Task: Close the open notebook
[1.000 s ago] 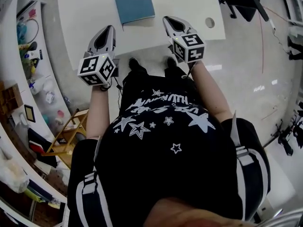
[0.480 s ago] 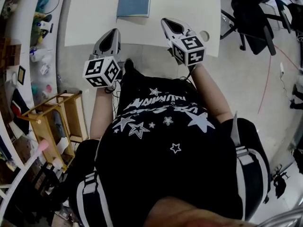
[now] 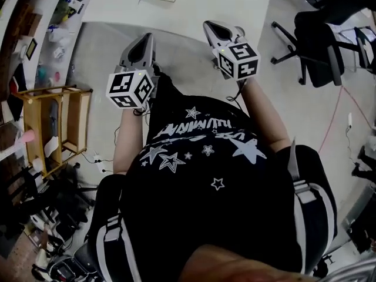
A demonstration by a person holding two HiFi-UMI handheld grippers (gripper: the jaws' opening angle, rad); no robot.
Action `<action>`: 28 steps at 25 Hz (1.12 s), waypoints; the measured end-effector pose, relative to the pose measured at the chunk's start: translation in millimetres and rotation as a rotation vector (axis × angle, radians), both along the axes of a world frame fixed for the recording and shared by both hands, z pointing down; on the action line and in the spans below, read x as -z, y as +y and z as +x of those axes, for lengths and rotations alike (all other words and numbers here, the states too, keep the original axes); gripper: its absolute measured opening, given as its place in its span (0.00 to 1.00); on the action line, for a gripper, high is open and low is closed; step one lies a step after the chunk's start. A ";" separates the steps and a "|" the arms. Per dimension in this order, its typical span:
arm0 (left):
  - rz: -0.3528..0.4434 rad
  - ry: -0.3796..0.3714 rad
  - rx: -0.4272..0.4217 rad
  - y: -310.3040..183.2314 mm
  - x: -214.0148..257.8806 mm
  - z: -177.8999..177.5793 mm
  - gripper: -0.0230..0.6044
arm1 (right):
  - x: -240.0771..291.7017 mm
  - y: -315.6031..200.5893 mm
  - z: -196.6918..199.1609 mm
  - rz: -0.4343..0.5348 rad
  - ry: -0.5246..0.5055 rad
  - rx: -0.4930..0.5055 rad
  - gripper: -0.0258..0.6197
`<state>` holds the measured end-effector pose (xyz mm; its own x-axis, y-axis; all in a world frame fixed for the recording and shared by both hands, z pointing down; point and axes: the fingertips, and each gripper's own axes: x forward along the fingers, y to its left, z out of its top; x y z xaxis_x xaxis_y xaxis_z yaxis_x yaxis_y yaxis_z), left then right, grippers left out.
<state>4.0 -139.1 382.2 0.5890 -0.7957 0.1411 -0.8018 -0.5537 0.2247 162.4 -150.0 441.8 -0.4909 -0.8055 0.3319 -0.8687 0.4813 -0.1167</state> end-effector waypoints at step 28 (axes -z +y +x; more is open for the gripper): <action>-0.065 0.093 0.259 272.3 -7.5 -78.3 0.06 | 1.6 209.4 -80.3 -0.033 0.105 0.228 0.05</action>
